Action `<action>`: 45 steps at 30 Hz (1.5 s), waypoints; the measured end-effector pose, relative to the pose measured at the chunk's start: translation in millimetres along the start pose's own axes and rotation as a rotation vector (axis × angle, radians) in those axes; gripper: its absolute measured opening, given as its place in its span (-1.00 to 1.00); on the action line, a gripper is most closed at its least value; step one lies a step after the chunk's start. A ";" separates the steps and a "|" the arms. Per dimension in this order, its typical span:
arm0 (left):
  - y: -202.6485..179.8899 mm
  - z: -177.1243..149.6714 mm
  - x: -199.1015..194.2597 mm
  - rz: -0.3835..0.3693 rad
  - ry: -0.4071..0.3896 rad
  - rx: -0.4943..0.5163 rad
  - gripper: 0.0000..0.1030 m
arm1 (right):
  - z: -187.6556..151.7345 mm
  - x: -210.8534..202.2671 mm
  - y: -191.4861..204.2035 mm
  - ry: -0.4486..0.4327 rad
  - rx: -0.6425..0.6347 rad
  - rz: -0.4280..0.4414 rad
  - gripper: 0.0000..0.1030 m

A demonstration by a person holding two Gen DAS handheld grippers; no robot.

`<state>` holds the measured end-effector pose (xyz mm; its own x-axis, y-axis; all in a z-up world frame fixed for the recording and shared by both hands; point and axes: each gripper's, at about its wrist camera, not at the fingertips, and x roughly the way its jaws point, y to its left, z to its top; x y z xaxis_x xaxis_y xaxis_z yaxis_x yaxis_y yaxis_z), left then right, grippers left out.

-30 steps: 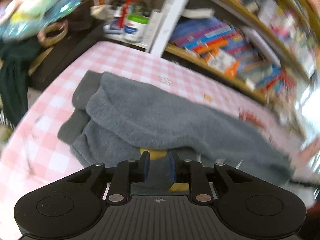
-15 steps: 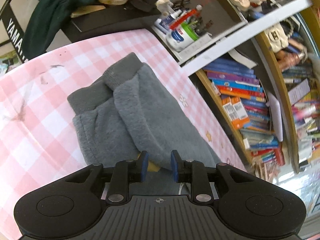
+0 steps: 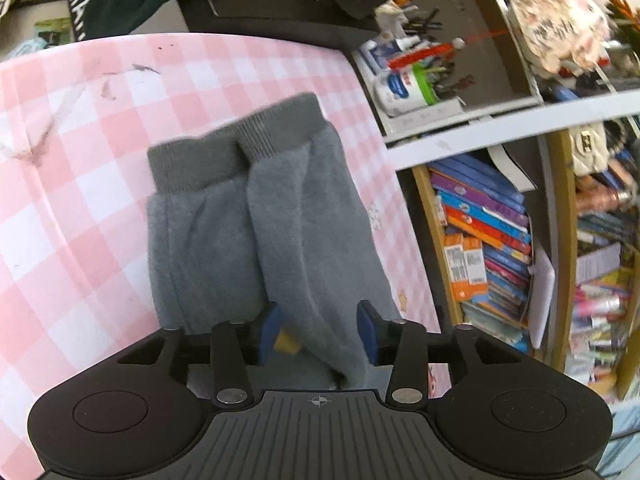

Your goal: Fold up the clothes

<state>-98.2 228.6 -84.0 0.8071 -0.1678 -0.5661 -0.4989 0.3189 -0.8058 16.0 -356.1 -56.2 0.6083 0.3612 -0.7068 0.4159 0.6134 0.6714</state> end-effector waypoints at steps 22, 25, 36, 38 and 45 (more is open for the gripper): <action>-43.8 16.2 -55.5 -0.109 -0.127 0.098 -0.92 | 45.1 -63.8 40.9 -0.177 -0.218 0.152 -0.81; 10.4 -3.4 -38.0 0.057 -0.027 -0.043 -0.92 | 31.4 -32.0 6.5 -0.060 -0.159 -0.014 -0.81; -4.6 -1.8 -38.8 0.016 -0.062 -0.005 -0.92 | 37.8 -62.1 62.8 -0.181 -0.344 0.199 -0.82; -2.1 -3.9 -37.5 0.031 -0.060 -0.012 -0.92 | 34.6 -66.3 63.4 -0.210 -0.377 0.148 -0.82; 15.5 -14.4 -33.7 0.107 -0.035 -0.043 -0.89 | 23.7 -21.7 11.2 -0.083 -0.296 -0.117 -0.77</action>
<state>-137.7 225.8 -79.9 0.7586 -0.1018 -0.6436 -0.5954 0.2929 -0.7481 23.5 -373.7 -28.1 0.6264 0.2254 -0.7462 0.2785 0.8293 0.4844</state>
